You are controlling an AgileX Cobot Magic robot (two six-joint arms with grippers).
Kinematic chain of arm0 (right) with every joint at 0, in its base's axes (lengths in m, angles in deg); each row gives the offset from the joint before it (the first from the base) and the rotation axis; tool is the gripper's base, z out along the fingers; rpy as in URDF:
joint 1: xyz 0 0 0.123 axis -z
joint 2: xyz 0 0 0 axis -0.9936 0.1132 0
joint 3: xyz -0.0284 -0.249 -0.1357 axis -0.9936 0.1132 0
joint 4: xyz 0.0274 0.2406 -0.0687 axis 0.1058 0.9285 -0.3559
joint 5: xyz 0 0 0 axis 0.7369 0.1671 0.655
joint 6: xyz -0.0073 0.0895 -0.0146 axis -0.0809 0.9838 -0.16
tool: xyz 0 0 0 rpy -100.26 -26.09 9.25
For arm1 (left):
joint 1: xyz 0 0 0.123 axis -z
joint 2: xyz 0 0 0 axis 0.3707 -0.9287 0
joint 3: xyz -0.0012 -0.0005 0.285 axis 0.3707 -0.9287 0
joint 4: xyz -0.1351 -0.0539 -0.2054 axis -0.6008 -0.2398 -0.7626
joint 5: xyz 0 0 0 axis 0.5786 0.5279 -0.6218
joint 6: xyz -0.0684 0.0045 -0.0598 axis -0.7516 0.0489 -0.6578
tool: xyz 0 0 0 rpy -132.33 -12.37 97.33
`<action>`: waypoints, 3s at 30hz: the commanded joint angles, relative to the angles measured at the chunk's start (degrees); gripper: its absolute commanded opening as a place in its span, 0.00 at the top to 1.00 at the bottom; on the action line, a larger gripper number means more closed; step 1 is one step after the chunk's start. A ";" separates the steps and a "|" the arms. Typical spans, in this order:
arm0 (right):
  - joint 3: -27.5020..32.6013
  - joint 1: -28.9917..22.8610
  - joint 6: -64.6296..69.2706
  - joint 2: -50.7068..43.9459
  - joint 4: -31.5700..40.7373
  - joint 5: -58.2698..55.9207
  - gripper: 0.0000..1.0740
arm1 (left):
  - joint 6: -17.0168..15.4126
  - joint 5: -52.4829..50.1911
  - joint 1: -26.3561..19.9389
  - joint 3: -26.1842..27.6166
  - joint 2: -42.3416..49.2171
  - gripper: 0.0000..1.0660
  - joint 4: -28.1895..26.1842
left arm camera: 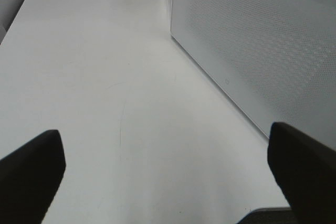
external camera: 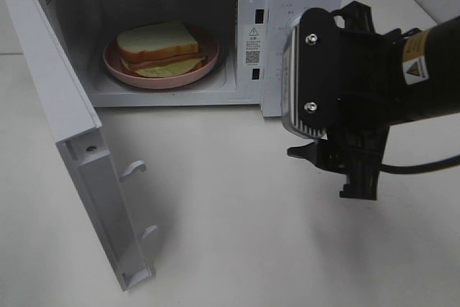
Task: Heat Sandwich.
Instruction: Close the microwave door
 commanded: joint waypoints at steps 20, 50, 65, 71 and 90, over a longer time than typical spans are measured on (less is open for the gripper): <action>8.59 0.00 20.11 -27.50 2.01 -21.66 0.29 | 0.00 -0.57 0.34 -0.11 1.03 0.06 0.00; 8.54 0.00 42.23 -50.48 7.45 -55.23 0.29 | 0.00 -0.57 0.34 -0.06 1.03 0.06 0.00; 8.54 8.31 43.66 -62.97 7.79 -55.12 0.29 | 0.06 -0.57 0.34 -0.06 1.03 0.06 0.00; 8.59 14.15 47.67 -69.50 7.51 -54.72 0.29 | 0.06 -0.57 0.34 -0.06 1.03 0.06 0.00; 13.18 28.71 47.90 -73.22 5.04 -41.20 0.29 | 0.06 -0.57 0.34 -0.06 0.80 0.06 0.00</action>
